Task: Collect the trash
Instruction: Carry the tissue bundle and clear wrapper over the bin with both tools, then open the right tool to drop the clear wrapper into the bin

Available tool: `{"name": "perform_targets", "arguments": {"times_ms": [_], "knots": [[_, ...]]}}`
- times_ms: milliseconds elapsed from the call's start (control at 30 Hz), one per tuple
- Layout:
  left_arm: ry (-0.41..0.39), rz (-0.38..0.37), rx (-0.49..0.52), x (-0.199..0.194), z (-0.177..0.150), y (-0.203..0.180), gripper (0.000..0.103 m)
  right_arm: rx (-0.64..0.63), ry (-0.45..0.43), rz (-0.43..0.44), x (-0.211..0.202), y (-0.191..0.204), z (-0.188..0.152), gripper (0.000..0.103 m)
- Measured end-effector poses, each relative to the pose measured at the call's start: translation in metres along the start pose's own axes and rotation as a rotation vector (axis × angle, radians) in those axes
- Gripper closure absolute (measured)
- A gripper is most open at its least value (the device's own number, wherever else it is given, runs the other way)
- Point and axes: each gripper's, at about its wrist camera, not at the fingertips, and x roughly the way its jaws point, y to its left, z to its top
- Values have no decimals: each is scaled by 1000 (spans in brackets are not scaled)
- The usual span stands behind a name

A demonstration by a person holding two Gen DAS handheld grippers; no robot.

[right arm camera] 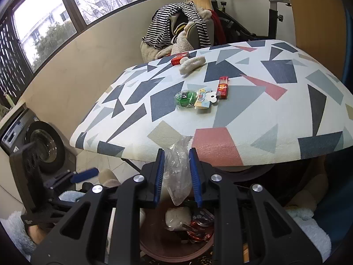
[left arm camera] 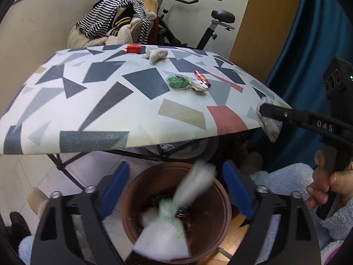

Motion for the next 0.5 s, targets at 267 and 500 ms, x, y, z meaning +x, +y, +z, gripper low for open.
{"name": "perform_targets", "arguments": {"times_ms": [267,500], "knots": [[-37,79,-3,-15,2,11,6,-8,61,-2,18,5,-17,77],[-86,150,-53,-26,-7,28,6,-67,108,-25,46,16,-49,77]]}}
